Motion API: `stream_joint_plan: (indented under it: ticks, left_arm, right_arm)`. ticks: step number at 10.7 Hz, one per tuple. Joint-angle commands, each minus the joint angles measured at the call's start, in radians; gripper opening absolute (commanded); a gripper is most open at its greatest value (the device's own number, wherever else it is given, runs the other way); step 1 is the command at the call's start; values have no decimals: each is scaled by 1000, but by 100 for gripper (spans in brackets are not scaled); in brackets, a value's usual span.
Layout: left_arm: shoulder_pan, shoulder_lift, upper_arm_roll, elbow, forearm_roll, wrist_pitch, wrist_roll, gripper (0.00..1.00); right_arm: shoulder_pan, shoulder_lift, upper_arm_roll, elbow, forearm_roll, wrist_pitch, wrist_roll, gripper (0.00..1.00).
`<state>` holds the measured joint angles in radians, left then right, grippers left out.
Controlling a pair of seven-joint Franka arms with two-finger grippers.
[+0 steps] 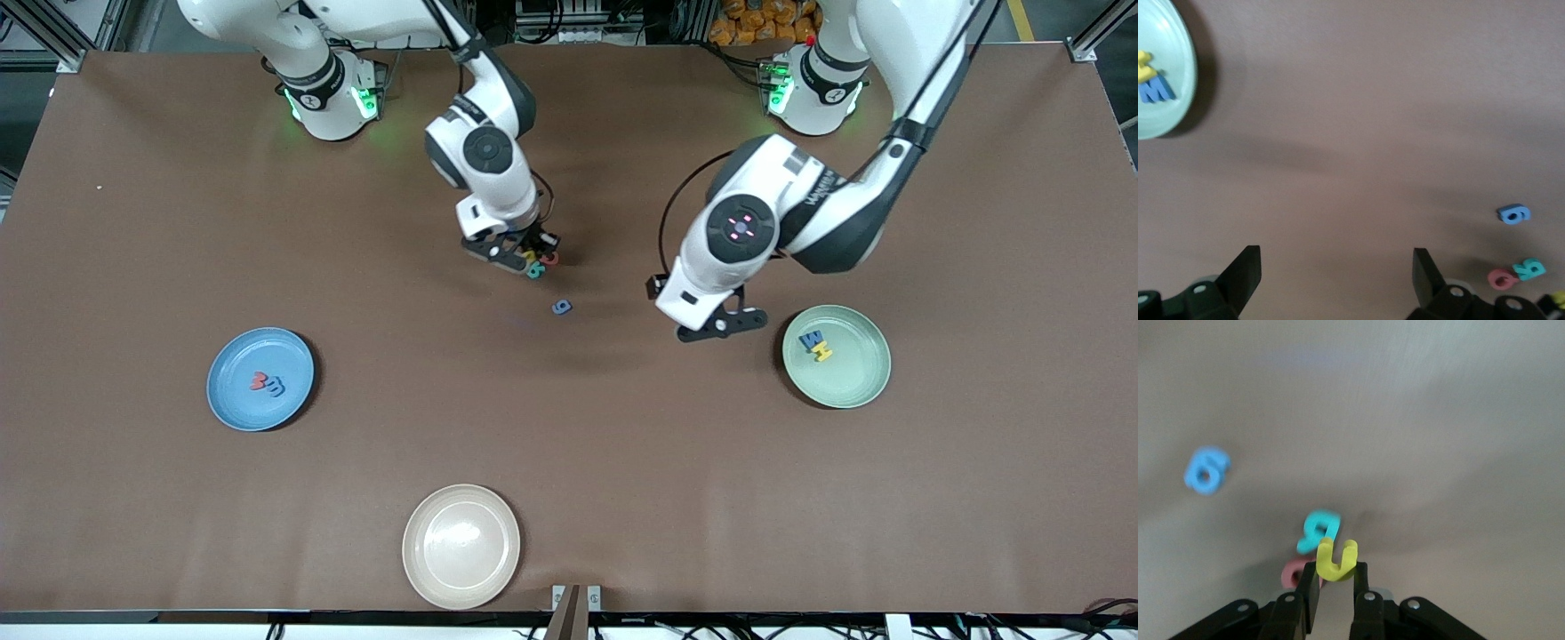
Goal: Sort upper and lower case letters into plates
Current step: 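Grasp the yellow u with the right gripper and carry it toward the blue plate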
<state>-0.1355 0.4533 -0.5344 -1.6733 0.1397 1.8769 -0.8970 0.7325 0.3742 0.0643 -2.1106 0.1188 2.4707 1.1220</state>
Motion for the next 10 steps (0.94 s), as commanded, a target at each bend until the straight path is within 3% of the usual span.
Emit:
stream_joint_plan:
  ticks: [1,4,10]
  left_arm:
    - [-56,-4,5,-3,-8,33,-92,100]
    - [-157,25,8,-9,-2,129,-163,100]
    - [-308,188,2,-17,272,415,-93,100]
  right_arm:
    - [-89,-50,-30,62,-18,-138,-153,0]
    - [-267,-49,-31,159,-37,-249,-379,0]
    - [-577,52,-32,267,-189,-265,-779,0]
